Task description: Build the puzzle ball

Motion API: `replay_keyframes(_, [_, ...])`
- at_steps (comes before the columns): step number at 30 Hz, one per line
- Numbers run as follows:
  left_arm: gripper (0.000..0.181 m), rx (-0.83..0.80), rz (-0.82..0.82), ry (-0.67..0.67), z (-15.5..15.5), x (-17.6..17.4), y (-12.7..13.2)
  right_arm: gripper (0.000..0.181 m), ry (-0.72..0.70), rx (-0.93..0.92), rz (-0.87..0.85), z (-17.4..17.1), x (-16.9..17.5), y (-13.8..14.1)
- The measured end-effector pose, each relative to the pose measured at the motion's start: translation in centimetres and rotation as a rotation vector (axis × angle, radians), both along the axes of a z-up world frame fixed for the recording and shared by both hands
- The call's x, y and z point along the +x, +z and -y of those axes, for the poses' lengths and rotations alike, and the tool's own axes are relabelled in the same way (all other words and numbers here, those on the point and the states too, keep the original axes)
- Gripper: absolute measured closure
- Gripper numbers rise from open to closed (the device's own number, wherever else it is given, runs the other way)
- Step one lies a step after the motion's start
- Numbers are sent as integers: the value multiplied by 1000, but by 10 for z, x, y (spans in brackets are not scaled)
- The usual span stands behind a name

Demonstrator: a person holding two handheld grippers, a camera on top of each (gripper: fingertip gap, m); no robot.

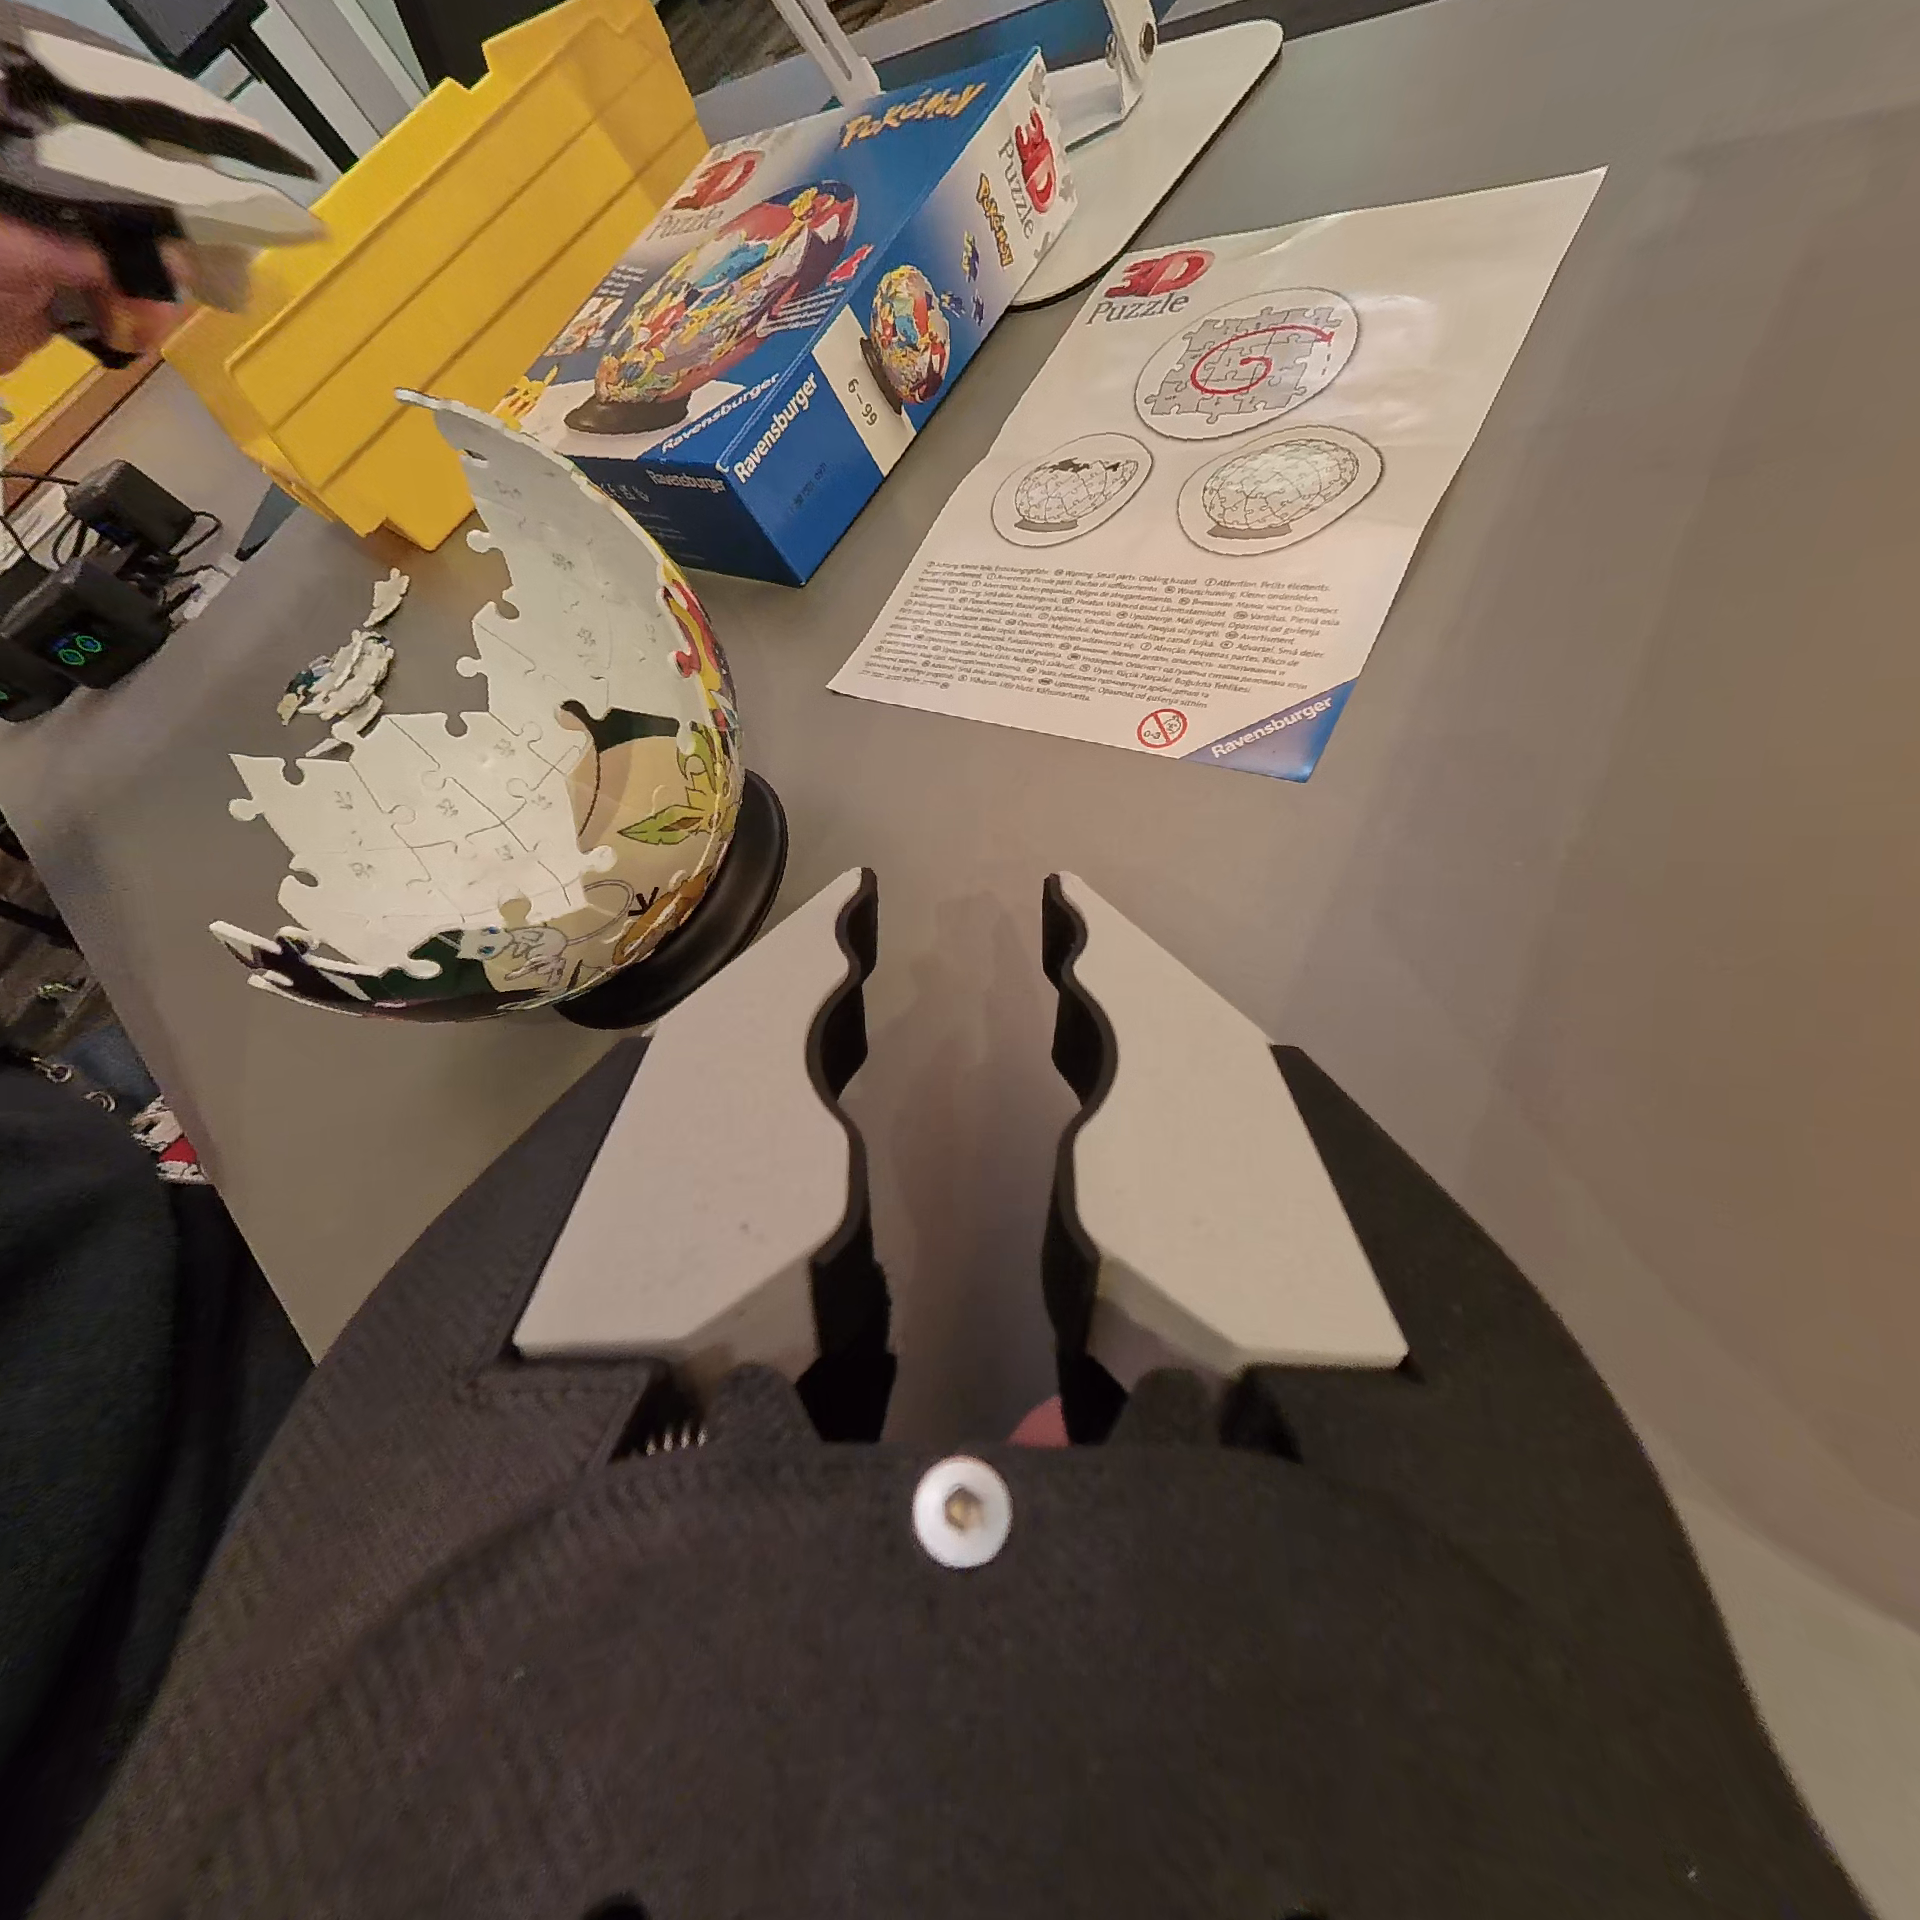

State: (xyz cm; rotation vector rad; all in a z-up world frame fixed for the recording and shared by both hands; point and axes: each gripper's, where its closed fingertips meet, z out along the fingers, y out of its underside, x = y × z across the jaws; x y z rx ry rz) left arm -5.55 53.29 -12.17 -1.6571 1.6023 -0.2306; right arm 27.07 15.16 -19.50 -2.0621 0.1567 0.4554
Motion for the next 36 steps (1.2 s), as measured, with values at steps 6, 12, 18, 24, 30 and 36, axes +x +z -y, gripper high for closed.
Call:
replay_keyframes(6, [137,-62,-240,80,-67,-2,-65,151,14,-3,9,0,-2,-1])
replay_keyframes(12, [142,-219,-315,171,-87,-10,-108,151,20,-8,14,0,-3,-2])
replay_keyframes(18, [171,-280,-237,182,-85,0,-113,151,28,-16,27,0,-5,-3])
replay_keyframes(24, [181,-211,-279,167,-85,-1,-113,151,28,-9,26,0,-5,-2])
replay_keyframes(30, [181,-201,-198,170,-78,-3,-87,150,26,1,12,1,-4,0])
replay_keyframes(36, [181,-186,-113,154,-64,-9,-51,150,27,6,6,1,-4,1])
